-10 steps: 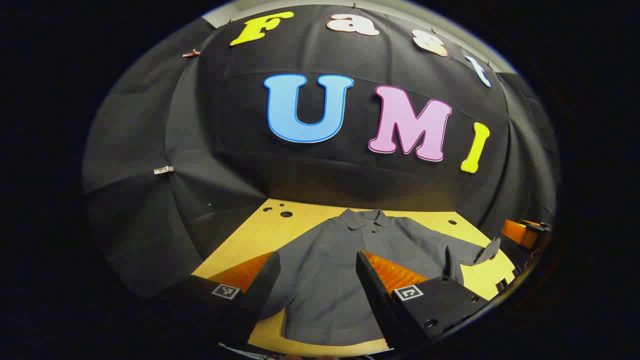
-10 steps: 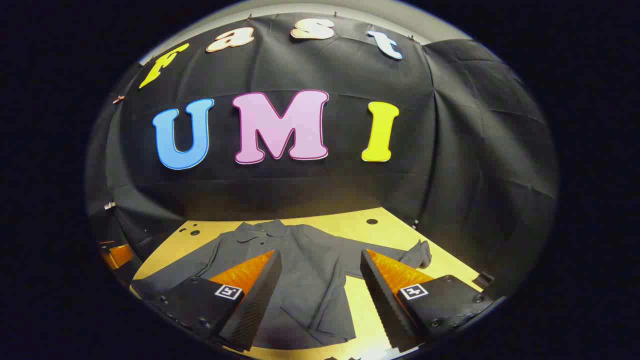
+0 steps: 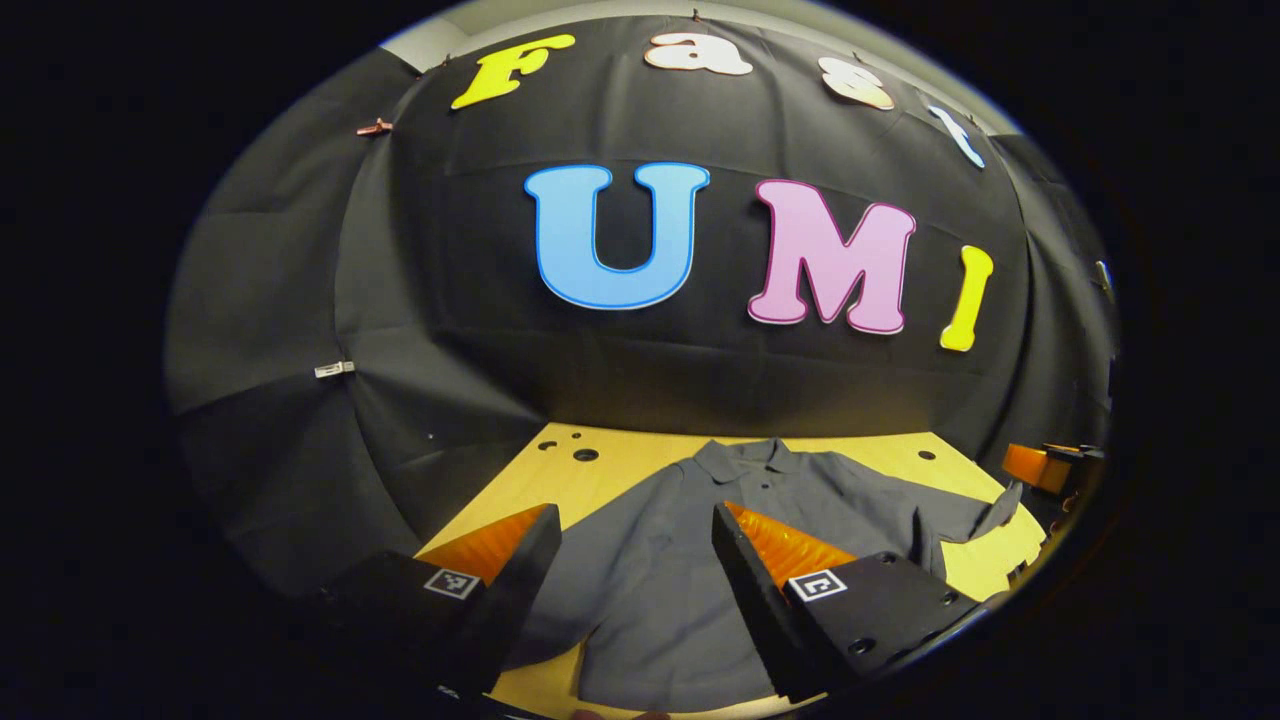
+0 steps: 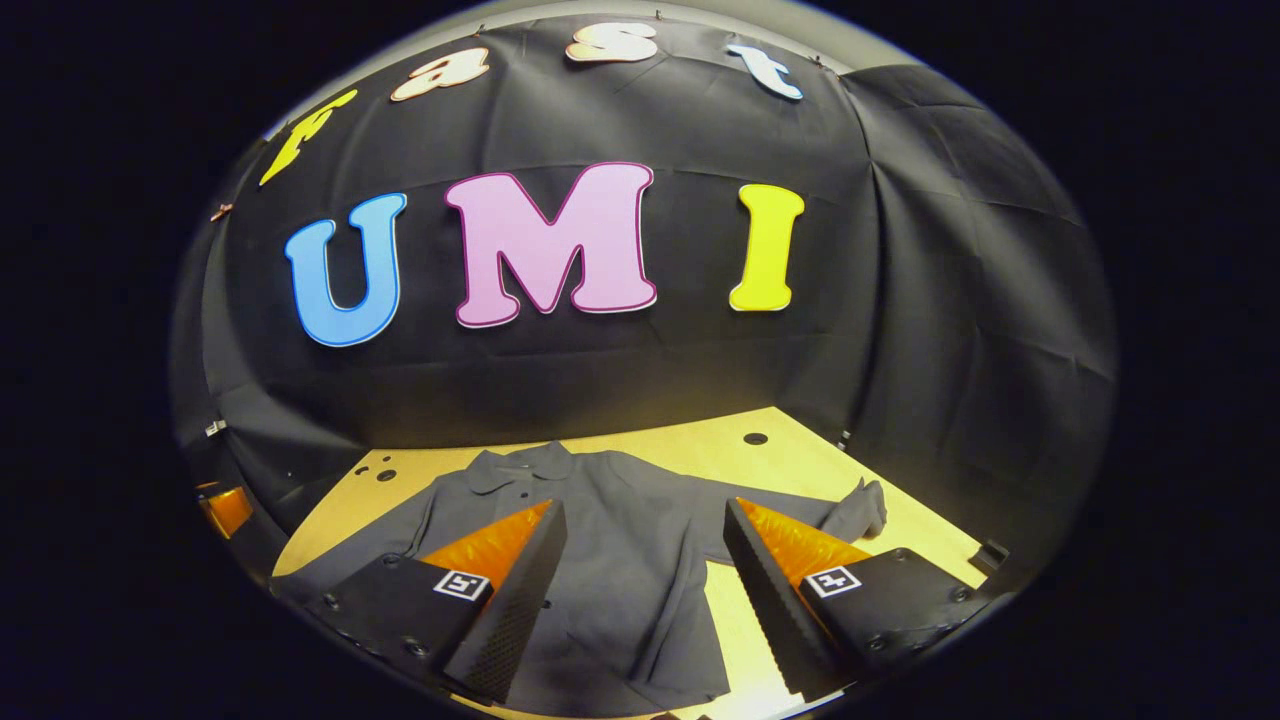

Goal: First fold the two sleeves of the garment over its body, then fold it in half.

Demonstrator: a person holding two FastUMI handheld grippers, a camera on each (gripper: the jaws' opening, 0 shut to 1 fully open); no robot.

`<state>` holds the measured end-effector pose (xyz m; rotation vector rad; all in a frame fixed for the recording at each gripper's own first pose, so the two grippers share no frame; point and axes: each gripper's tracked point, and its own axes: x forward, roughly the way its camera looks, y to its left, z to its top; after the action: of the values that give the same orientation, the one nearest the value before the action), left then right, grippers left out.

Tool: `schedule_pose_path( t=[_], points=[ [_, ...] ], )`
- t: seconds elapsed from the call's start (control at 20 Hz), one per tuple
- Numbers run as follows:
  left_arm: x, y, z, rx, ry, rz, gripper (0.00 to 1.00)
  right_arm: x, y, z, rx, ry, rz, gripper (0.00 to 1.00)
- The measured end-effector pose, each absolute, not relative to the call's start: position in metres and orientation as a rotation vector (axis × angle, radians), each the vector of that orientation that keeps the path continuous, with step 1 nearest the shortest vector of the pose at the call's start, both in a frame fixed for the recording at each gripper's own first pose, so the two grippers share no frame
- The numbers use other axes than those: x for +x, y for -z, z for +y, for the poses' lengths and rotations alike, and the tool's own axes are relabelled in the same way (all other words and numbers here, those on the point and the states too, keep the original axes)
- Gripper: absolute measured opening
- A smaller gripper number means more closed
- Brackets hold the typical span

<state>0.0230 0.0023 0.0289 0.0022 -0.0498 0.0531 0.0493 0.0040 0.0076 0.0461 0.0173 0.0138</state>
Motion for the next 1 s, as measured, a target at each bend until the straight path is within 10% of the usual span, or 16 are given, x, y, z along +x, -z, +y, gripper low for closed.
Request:
schedule_pose_path(
  t=[1.0],
  points=[
    [0.063,0.008,-0.038,-0.016,-0.074,0.038,0.96,0.114,0.007,-0.101,0.024,0.086,0.128,0.98]
  ],
)
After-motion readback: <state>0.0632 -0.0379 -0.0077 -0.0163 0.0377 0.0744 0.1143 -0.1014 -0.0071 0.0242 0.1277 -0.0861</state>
